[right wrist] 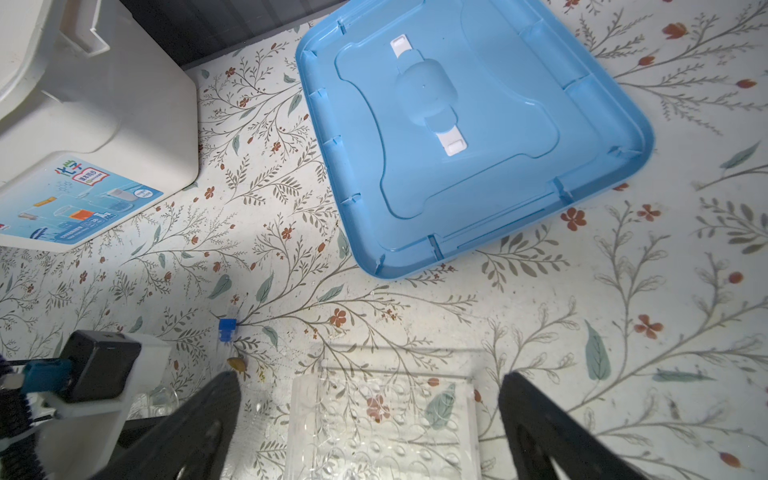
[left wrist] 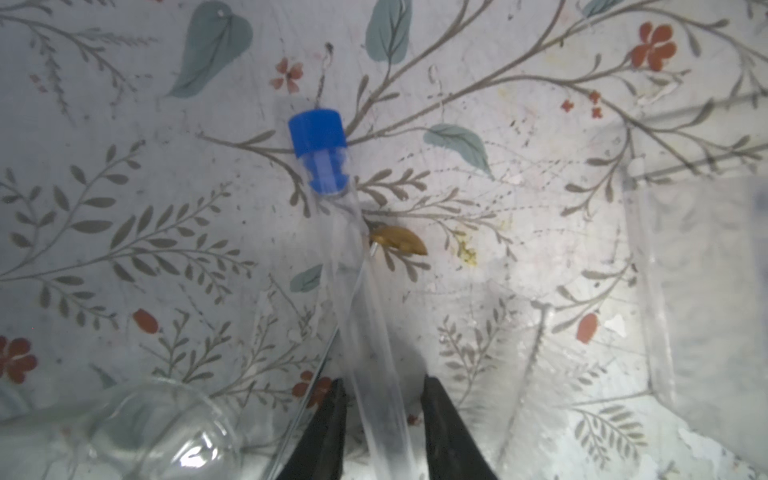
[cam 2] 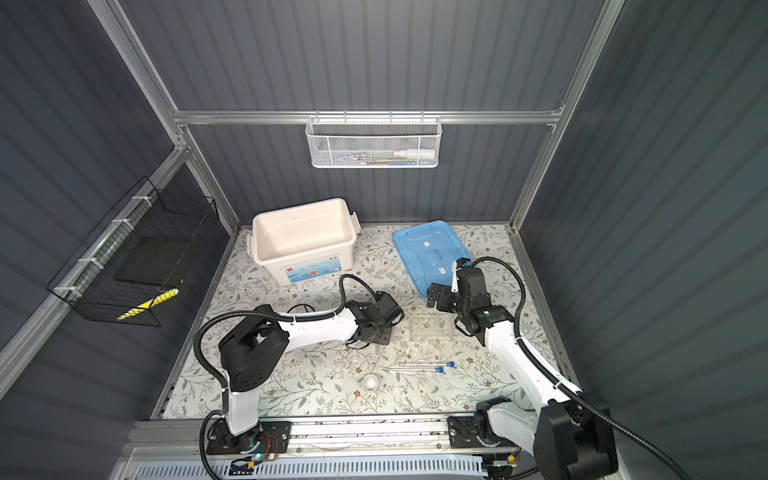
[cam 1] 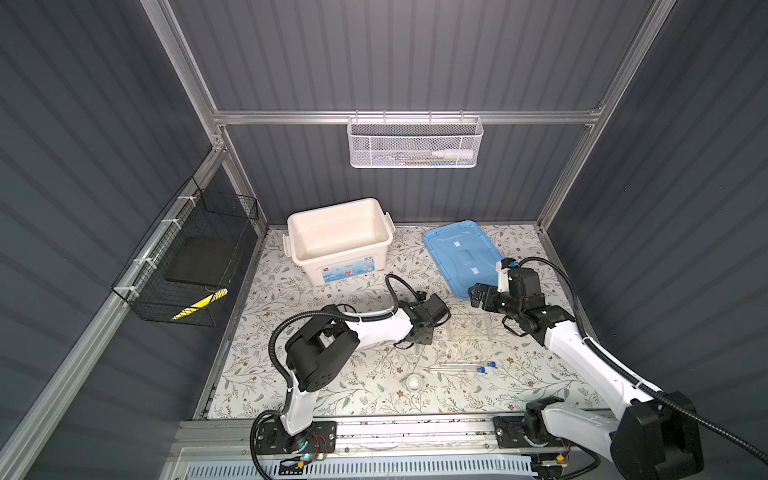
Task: Organize the chemistry lab equipment
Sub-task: 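Lower the left gripper around the blue-capped test tube and close it, then lift the test tube with the left gripper while the right gripper reaches toward it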
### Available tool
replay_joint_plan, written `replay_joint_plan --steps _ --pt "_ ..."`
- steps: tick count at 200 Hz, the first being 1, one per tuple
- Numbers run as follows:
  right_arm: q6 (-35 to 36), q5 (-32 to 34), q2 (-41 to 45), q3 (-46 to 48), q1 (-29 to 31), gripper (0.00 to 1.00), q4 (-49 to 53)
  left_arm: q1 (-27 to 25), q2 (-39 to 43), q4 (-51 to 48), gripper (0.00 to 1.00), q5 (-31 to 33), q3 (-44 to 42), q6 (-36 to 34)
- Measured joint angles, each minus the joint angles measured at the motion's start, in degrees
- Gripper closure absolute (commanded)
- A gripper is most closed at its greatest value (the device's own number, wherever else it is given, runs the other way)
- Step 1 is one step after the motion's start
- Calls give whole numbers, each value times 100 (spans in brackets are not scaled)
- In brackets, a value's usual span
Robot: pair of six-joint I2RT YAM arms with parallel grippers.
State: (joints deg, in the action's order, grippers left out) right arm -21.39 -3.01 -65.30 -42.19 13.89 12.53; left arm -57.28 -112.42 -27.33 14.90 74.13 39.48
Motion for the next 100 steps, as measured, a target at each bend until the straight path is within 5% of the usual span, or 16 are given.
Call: replay_joint_plan --steps 100 --pt "0 0 0 31 -4 1 66 0 -2 -52 77 2 17 -44"
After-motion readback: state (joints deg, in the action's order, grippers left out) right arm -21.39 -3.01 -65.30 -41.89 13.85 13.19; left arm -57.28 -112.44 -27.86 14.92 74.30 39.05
